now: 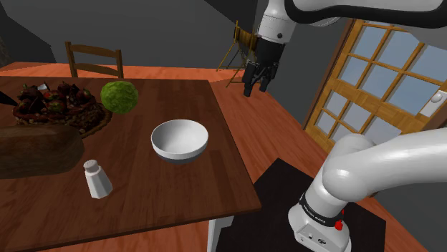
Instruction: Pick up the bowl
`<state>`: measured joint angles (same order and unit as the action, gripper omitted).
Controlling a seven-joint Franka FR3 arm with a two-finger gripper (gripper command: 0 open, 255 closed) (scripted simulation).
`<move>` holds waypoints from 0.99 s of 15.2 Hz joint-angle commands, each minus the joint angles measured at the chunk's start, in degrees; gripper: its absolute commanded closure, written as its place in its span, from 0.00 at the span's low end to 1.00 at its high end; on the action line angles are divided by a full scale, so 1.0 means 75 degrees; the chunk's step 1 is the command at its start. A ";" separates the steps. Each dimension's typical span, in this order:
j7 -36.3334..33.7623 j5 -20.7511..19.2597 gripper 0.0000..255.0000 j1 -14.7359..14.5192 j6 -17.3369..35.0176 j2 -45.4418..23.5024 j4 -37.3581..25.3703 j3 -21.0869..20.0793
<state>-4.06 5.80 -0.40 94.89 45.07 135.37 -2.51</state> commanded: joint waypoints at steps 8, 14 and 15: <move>-0.0395 0.0636 0.00 -0.0227 0.1755 -0.1180 0.0456 -0.0440; -0.0647 0.1122 0.00 -0.0431 0.3216 -0.2536 0.0421 -0.0812; -0.0684 0.1194 0.00 -0.0465 0.3448 -0.2786 0.0376 -0.0872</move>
<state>-8.83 14.16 -3.61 118.83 26.24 138.64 -8.55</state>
